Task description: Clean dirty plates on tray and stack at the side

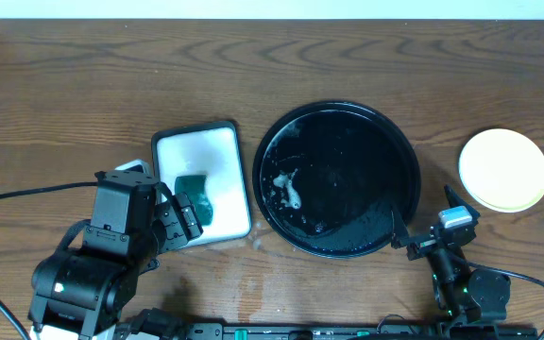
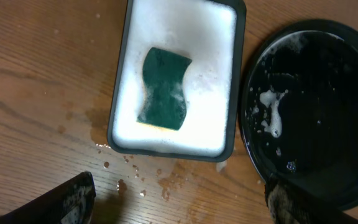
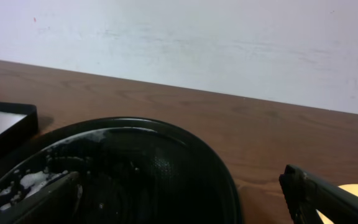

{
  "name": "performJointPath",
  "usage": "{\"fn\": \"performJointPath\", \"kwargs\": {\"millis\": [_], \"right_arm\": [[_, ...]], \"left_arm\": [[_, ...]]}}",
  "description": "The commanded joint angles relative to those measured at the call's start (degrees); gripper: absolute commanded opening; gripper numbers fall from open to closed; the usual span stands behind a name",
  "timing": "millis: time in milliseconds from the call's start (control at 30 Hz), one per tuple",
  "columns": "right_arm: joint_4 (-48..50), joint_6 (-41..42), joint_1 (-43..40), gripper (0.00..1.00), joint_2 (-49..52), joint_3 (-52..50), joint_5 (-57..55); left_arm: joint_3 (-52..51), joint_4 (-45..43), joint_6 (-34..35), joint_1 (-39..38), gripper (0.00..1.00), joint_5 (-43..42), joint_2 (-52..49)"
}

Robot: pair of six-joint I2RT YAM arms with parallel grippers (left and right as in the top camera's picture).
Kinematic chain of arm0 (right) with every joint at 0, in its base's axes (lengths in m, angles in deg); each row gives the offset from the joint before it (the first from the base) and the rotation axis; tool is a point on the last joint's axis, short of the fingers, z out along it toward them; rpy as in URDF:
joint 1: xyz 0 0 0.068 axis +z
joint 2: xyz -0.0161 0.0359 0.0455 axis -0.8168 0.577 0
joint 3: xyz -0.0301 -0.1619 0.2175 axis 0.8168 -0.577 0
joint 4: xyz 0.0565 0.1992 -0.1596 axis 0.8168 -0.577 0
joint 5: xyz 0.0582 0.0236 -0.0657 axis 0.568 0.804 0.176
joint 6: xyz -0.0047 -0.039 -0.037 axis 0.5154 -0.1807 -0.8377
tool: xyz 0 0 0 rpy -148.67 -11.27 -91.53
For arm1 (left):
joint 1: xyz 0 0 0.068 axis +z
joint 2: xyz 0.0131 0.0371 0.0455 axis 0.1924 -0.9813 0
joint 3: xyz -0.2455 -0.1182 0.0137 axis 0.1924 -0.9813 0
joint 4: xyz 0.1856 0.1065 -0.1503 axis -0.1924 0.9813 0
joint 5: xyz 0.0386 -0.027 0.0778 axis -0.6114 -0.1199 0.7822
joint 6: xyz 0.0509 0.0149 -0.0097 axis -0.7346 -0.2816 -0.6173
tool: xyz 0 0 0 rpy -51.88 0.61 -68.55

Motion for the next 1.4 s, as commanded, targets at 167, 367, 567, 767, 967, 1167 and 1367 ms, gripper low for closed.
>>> {"fn": "performJointPath", "kwargs": {"millis": [167,367,567,767,967,1167,1367], "right_arm": [[-0.3,0.9,0.3,0.99,-0.3,-0.1,-0.5],[-0.3,0.9,0.3,0.99,-0.3,-0.1,-0.5],[-0.3,0.9,0.3,0.99,-0.3,-0.1,-0.5],[-0.3,0.9,0.3,0.99,-0.3,-0.1,-0.5],[-0.3,0.9,0.3,0.99,-0.3,-0.1,-0.5],[-0.3,0.9,0.3,0.99,-0.3,-0.1,-0.5],[-0.3,0.9,0.3,0.99,-0.3,-0.1,-0.5]], "left_arm": [[0.9,0.4,-0.8,0.2,0.88,0.1,0.1],[-1.4,-5.1,-1.5,1.5,0.88,10.1,4.8],[-12.0,-27.2,-12.3,10.9,0.88,3.2,17.4],[-25.3,-40.6,-16.0,15.9,0.88,0.3,30.8],[-40.4,-53.9,-16.0,16.4,0.88,0.3,42.3],[-52.4,-67.2,-15.9,16.4,0.88,0.3,48.8],[-60.6,-76.3,-16.1,16.3,0.88,0.5,49.0]]}}
